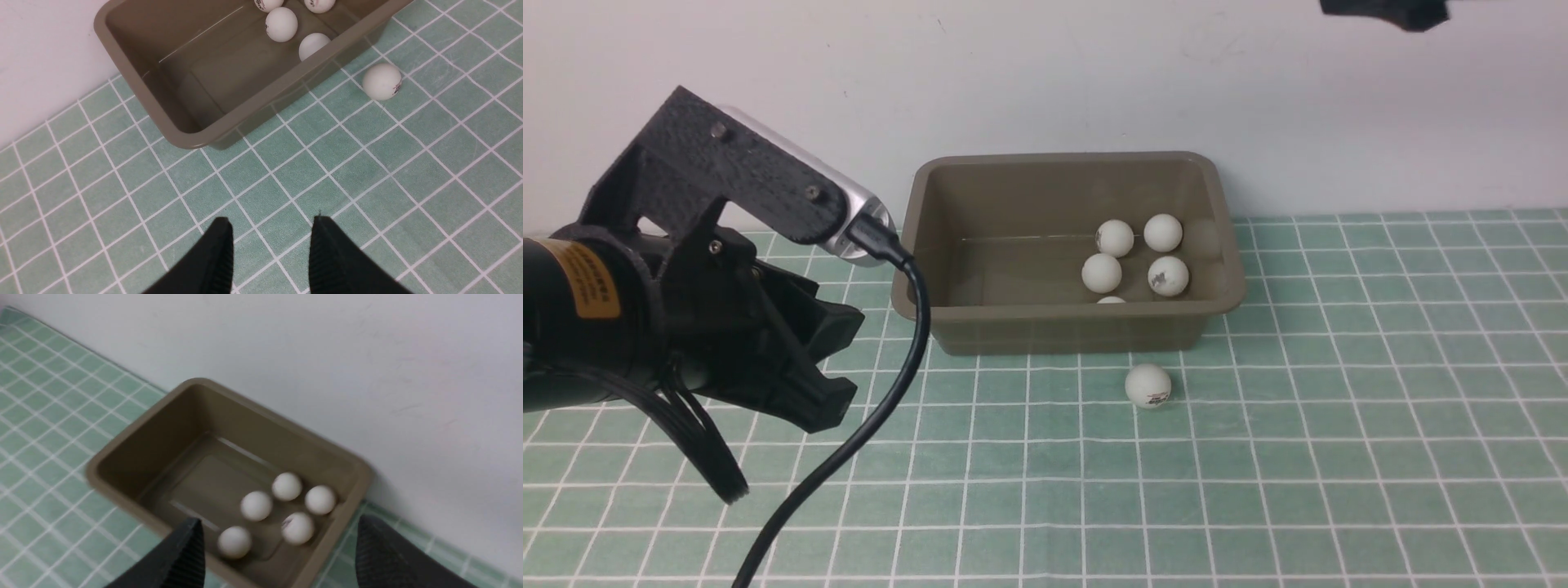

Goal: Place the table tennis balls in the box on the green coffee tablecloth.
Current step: 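Reach for and grasp a ping pong ball on the table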

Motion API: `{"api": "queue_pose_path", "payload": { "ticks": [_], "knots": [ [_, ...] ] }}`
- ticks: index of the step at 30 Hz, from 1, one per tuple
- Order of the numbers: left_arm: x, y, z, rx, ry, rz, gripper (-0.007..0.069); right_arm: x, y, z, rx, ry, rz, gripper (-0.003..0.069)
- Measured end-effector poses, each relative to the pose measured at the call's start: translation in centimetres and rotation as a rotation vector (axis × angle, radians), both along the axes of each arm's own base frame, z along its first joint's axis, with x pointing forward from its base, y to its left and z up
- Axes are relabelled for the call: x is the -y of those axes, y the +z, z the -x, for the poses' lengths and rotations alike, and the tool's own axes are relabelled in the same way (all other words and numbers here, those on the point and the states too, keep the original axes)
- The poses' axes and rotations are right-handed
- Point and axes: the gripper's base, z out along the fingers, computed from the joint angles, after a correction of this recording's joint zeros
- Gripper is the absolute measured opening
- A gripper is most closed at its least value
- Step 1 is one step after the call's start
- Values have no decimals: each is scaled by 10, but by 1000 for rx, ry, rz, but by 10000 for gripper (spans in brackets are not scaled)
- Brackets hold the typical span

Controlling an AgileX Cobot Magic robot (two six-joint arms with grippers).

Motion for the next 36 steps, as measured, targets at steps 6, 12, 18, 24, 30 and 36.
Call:
{"api": "queue_pose_path", "payload": {
  "ticks": [6,12,18,24,30,36],
  "knots": [
    [0,0,0,0,0,0,240,0,-47,21,-120,-5,-56,454],
    [0,0,0,0,0,0,240,-10,-100,39,-199,-1,-64,454],
    [0,0,0,0,0,0,240,-38,-168,66,-235,20,-31,454],
    [0,0,0,0,0,0,240,-63,-201,71,-207,-5,-26,454],
    [0,0,0,0,0,0,240,-80,-228,47,-264,-45,-1,454],
    [0,0,0,-3,0,-1,240,-97,-245,20,-294,-52,20,454]
  ]
}}
